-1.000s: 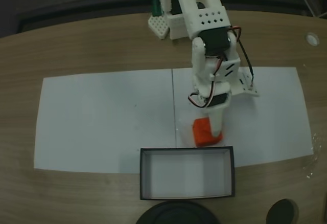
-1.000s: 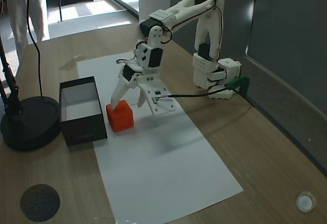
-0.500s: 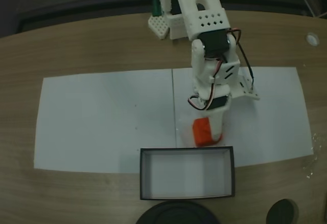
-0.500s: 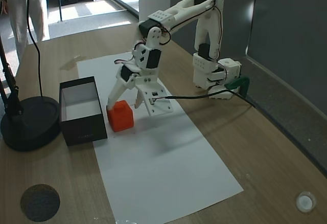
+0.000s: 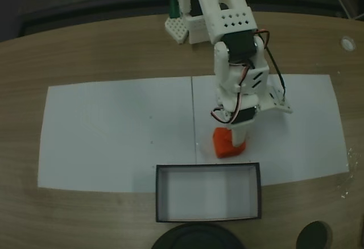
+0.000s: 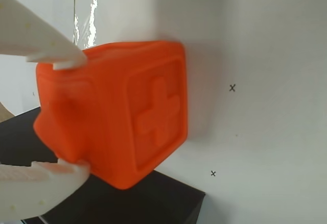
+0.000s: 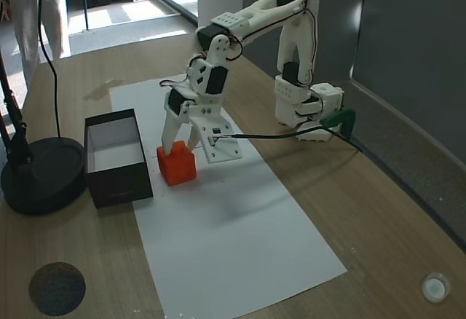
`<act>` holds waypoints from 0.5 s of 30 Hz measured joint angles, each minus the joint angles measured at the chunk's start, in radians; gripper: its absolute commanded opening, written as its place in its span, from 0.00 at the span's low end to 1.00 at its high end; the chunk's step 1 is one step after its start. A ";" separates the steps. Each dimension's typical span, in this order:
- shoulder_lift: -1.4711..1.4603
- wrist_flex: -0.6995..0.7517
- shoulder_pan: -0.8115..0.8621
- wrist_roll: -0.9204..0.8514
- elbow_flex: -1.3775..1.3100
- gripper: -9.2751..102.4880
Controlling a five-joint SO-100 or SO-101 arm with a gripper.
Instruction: Grab a orange square and put it in the box.
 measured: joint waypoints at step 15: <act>0.028 0.229 0.020 0.000 -0.213 0.10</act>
